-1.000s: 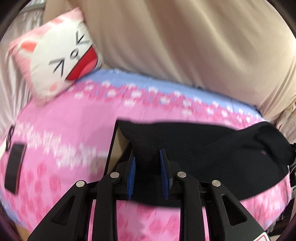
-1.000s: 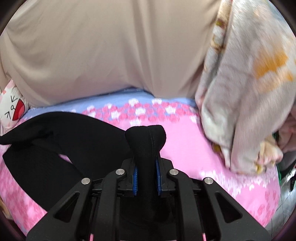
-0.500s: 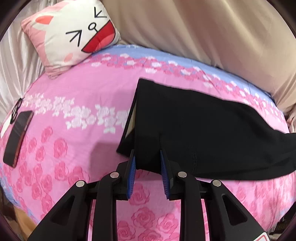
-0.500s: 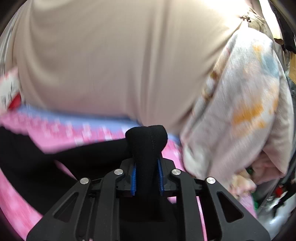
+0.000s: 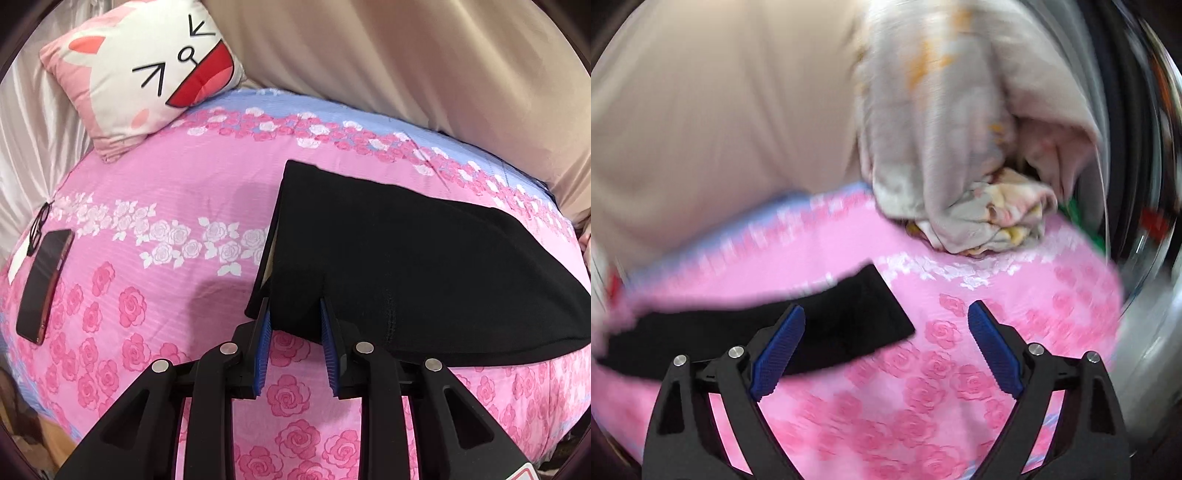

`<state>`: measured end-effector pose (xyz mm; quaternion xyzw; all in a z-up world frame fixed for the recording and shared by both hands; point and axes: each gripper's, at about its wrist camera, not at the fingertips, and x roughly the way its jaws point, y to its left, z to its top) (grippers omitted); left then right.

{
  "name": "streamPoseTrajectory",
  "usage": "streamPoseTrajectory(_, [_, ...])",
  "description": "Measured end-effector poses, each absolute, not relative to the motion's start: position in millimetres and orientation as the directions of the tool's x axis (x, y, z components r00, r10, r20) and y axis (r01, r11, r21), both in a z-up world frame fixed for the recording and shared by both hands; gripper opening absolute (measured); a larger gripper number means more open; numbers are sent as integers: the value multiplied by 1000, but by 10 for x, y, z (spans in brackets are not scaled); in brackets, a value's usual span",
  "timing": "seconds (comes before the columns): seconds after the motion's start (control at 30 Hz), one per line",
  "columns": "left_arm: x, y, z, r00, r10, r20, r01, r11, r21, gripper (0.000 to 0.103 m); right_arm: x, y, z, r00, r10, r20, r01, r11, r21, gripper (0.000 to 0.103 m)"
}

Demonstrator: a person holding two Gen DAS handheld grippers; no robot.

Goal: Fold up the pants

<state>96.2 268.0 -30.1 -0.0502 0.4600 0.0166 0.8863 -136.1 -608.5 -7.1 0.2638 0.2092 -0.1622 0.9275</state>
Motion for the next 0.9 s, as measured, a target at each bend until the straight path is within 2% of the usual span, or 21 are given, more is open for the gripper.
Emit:
streamPoseTrajectory(0.07, [1012,2669,-361,559,-8,-829,-87,994,-68,23,-1197,-6217,-99,866,-67,-496,384,724,573,88])
streamPoseTrajectory(0.13, [1041,2647,-394,554,5,-833,-91,994,-55,23,-938,-6278,-200,834,23,-552,407,651,641,87])
streamPoseTrajectory(0.17, [1043,2635,-402,555,11,-832,-92,995,-49,24,-791,-6271,-262,805,61,-590,428,630,648,83])
streamPoseTrajectory(0.23, [1036,2637,-410,554,12,-833,-98,994,-51,24,-483,-6232,-393,740,118,-662,465,621,631,67])
streamPoseTrajectory(0.3, [1031,2655,-413,553,5,-833,-104,993,-63,24,-254,-6138,-494,673,121,-730,501,650,571,10])
streamPoseTrajectory(0.37, [1050,2676,-388,556,-1,-831,-111,991,-75,24,-83,-6030,-360,673,69,-736,506,683,526,9])
streamPoseTrajectory(0.47, [1052,2688,-266,577,-9,-817,-109,990,-88,24,-257,-5707,330,859,48,-509,278,791,544,9])
streamPoseTrajectory(0.53, [1015,2685,-203,588,-13,-809,-97,991,-87,24,-485,-5601,471,887,-49,-458,271,860,432,8])
streamPoseTrajectory(0.57, [990,2687,-198,591,-15,-807,-90,992,-85,24,-514,-5679,329,862,-78,-502,315,857,408,9])
streamPoseTrajectory(0.63, [978,2701,-263,580,-17,-814,-84,993,-81,24,-497,-6006,-323,737,-47,-674,455,771,445,9])
streamPoseTrajectory(0.67, [988,2718,-333,567,-19,-823,-84,993,-81,24,-515,-6074,-613,686,-33,-727,503,743,441,9])
streamPoseTrajectory(0.7, [1000,2734,-401,555,-17,-831,-90,993,-80,24,-517,-6071,-755,665,-26,-746,513,742,432,7])
streamPoseTrajectory(0.73, [1009,2740,-438,548,-12,-837,-96,992,-77,24,-591,-5994,-790,707,-52,-705,492,753,438,8])
streamPoseTrajectory(0.9, [1019,2740,-518,541,-3,-841,-97,993,-66,24,-595,-5809,-806,712,-65,-699,493,755,432,28])
